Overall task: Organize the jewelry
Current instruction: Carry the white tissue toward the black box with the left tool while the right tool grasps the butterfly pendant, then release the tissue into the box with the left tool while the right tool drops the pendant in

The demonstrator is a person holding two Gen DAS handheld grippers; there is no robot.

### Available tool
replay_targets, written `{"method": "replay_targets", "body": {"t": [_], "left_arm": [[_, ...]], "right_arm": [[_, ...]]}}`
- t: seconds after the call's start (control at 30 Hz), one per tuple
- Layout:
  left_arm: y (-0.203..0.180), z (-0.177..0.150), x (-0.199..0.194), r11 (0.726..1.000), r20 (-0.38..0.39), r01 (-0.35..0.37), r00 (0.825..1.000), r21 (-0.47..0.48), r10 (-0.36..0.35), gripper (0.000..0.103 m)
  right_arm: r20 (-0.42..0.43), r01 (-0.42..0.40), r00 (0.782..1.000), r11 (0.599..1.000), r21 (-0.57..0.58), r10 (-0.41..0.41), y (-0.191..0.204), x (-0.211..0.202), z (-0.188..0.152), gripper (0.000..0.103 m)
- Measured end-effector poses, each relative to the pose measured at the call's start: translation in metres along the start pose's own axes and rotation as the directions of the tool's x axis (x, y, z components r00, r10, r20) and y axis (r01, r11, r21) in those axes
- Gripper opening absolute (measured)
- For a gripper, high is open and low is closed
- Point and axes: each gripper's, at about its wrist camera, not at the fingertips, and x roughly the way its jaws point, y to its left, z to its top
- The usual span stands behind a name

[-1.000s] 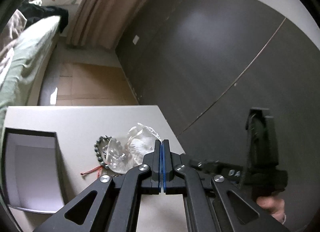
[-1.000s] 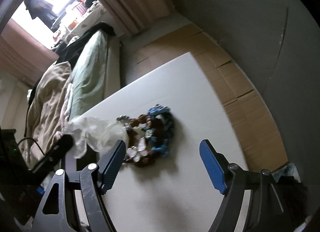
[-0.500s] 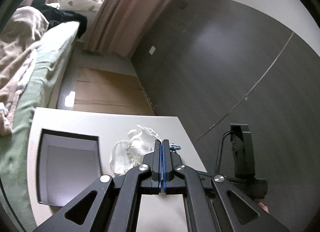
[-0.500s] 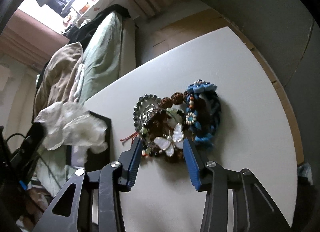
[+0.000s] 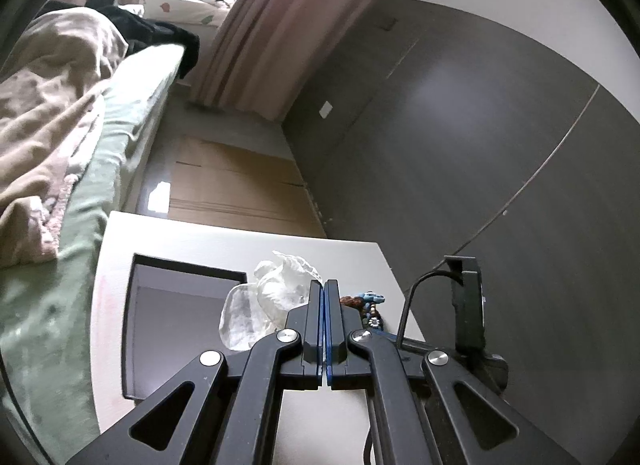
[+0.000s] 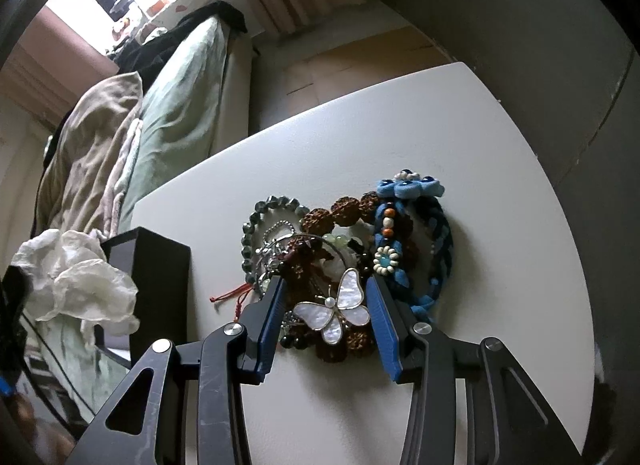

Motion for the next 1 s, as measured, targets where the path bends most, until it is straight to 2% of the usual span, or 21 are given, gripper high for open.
{"method": "replay_targets", "body": {"t": [0.07, 0.17, 0.3, 0.33, 0.37, 0.73, 0.87, 1.0], "left_arm": [[0.000, -0.002, -0.003, 1.000, 0.001, -0.005, 1.000, -0.001, 0.005, 0.000], [0.001, -0.002, -0.007, 1.000, 0.002, -0.011, 1.000, -0.002, 0.011, 0.000], [0.002, -0.004, -0.014, 1.000, 0.008, -0.018, 1.000, -0.001, 0.018, 0.000], [0.003, -0.005, -0.015, 1.000, 0.009, -0.020, 1.000, -0.001, 0.020, 0.000], [0.004, -0.005, -0.017, 1.000, 0.010, -0.022, 1.000, -0.002, 0.022, 0.000], [0.018, 0.002, -0.034, 0.999, 0.047, -0.043, 0.998, -0.021, 0.044, 0.000], [0.026, 0.009, -0.041, 0.998, 0.075, -0.055, 0.995, -0.038, 0.058, 0.000], [0.036, 0.016, -0.047, 0.994, 0.107, -0.087, 0.990, -0.060, 0.093, 0.000]], "right_arm": [[-0.021, 0.010, 1.000, 1.000, -0.005, -0.010, 0.001, 0.005, -0.002, 0.041], [-0.032, -0.028, 0.999, 0.999, 0.028, 0.029, -0.004, 0.009, -0.004, 0.040], [-0.029, -0.037, 0.999, 0.998, 0.051, 0.038, -0.007, 0.004, -0.008, 0.039], [-0.026, -0.039, 0.999, 0.998, 0.054, 0.040, -0.007, 0.002, -0.009, 0.037], [-0.026, -0.044, 0.999, 0.997, 0.058, 0.046, -0.009, -0.001, -0.010, 0.026], [0.051, -0.151, 0.988, 0.986, 0.073, 0.148, -0.003, -0.029, -0.013, 0.026], [0.089, -0.237, 0.969, 0.970, 0.054, 0.232, 0.016, -0.036, -0.012, 0.026], [0.101, -0.345, 0.935, 0.937, 0.045, 0.340, 0.043, -0.034, -0.011, 0.026]]}}
